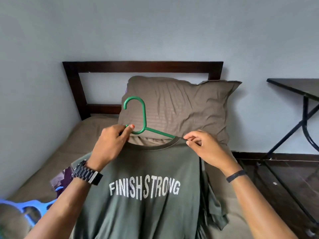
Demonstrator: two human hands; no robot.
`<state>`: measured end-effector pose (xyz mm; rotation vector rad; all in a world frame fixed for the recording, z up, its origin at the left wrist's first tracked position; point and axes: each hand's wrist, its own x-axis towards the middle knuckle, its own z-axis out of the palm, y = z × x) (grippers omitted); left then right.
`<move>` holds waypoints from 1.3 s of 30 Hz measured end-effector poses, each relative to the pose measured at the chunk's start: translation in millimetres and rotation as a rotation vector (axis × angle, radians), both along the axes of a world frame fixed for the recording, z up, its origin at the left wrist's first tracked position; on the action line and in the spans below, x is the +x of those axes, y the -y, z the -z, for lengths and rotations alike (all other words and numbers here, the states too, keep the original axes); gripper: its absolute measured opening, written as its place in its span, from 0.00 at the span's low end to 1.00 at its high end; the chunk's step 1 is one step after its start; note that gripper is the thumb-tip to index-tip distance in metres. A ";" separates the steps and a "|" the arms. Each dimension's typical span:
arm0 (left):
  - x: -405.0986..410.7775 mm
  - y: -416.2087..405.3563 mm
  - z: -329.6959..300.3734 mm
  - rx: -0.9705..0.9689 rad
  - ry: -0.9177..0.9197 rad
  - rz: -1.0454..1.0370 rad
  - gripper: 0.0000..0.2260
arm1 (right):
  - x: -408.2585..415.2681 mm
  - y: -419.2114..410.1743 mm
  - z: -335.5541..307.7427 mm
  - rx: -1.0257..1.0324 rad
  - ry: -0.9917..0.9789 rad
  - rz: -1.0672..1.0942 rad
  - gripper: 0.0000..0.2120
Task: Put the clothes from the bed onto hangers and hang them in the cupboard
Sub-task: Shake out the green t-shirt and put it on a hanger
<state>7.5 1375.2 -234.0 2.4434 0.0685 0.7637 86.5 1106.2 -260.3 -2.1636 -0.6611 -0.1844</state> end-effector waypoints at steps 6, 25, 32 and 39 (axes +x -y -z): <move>10.4 15.3 -38.0 -0.057 0.079 0.062 0.20 | 1.0 -1.8 -40.4 -0.089 0.210 0.015 0.05; 19.5 -26.4 -209.2 0.025 0.317 0.190 0.04 | 1.9 80.4 -252.5 0.072 0.658 0.299 0.04; 33.3 15.0 -261.4 0.007 0.130 0.276 0.15 | -20.1 94.4 -292.5 0.065 0.756 0.329 0.05; 38.0 94.3 -308.8 0.156 0.298 0.267 0.10 | -40.6 111.3 -313.1 0.141 0.722 0.382 0.04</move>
